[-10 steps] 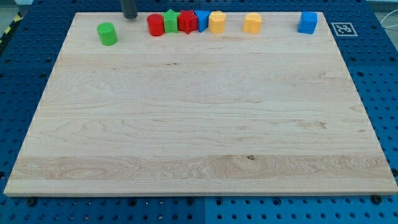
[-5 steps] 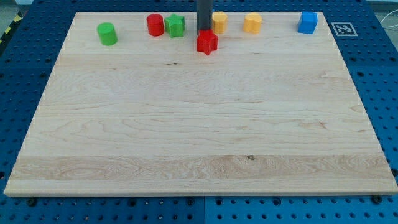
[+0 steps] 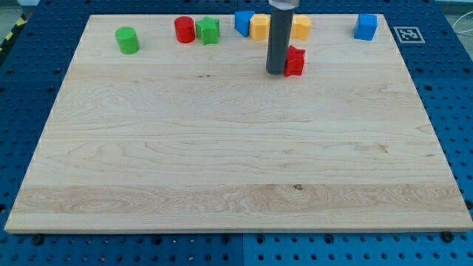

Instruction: Push the red star towards the right center

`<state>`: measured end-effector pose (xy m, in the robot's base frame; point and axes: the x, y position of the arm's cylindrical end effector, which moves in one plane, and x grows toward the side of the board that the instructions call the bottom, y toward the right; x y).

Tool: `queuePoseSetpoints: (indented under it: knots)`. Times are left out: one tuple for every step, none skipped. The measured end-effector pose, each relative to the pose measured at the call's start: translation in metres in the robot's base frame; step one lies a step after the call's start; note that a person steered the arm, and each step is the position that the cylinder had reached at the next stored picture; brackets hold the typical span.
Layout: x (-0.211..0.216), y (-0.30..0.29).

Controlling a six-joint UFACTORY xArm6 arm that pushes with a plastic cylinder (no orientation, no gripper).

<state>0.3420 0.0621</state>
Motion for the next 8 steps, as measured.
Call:
queuePoseSetpoints:
  knots:
    - [-0.021, -0.004]
    - [-0.030, 0.024]
    - [-0.027, 0.077]
    - [-0.008, 0.109]
    - [0.003, 0.109]
    - [0.004, 0.102]
    - [0.021, 0.098]
    - [0.044, 0.105]
